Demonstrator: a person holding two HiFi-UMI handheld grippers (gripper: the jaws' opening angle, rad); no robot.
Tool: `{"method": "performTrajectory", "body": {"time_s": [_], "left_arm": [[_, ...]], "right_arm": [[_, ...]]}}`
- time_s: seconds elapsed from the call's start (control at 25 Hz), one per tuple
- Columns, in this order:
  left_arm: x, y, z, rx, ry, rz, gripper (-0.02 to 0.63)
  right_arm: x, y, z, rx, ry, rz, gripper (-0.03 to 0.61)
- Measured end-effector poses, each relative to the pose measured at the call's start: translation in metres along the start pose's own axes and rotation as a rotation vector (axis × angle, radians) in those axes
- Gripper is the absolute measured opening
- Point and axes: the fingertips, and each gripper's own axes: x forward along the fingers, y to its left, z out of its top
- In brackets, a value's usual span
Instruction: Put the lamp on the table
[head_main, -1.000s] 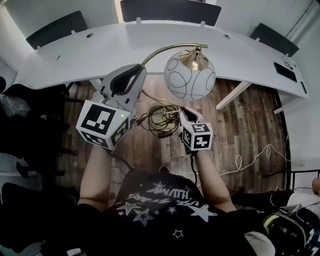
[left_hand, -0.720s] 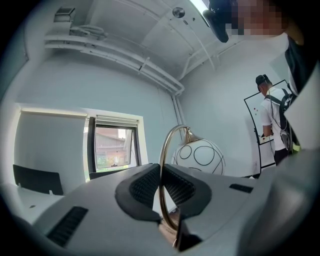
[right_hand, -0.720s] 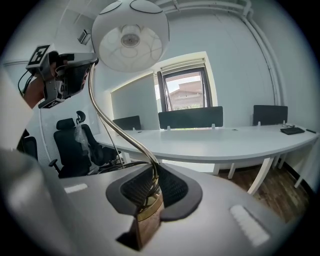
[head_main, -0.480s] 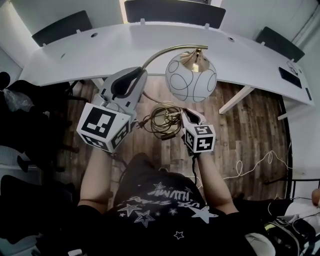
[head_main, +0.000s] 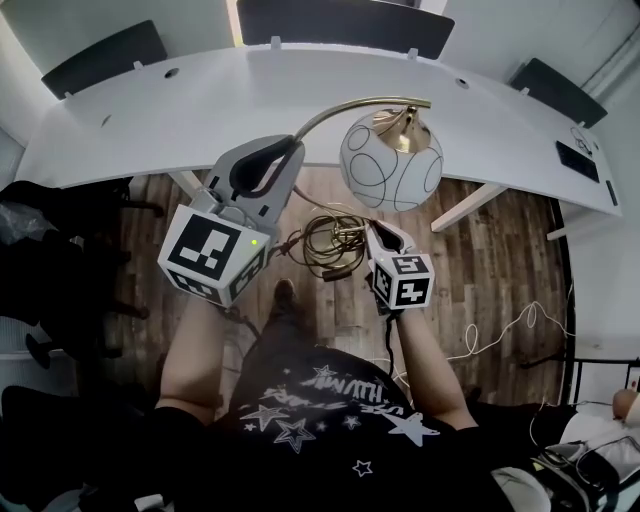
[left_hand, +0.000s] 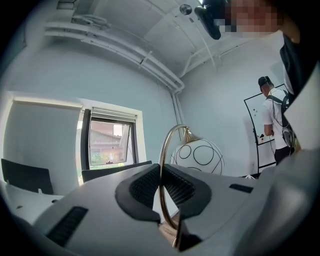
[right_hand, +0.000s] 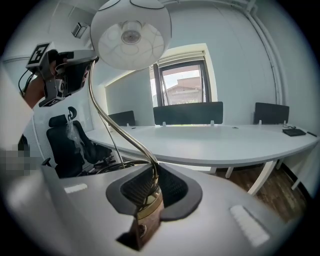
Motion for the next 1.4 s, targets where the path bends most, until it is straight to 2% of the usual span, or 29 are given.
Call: {"method": "performTrajectory", "body": {"time_s": [0.24, 0.52, 0.76, 0.96, 1.24, 1.4], "left_arm": [[0.058, 0.076, -0.007, -0.03, 0.011, -0.027, 0.035], [0.071, 0.089, -0.007, 0.001, -0.024, -0.064, 0.035], [0.101, 0.157, -0.007, -0.017, -0.022, -0.097, 0.035], [0.107, 0.19, -0.011, 0.007, -0.018, -0.113, 0.035], [0.109, 0.226, -0.023, -0.019, -0.008, -0.095, 0.035], [0.114, 0.241, -0.031, -0.039, 0.009, -0.057, 0.035]], "right_arm": [[0.071, -0.017, 0.045, 0.022, 0.025, -0.028, 0.038], [0.091, -0.024, 0.057, 0.034, -0.019, -0.069, 0.038], [0.149, -0.024, 0.099, 0.048, -0.007, -0.096, 0.04], [0.184, -0.012, 0.113, 0.051, 0.004, -0.088, 0.04], [0.215, 0.0, 0.12, 0.03, 0.039, -0.062, 0.038], [0.23, -0.003, 0.126, 0.015, 0.044, -0.032, 0.04]]}}
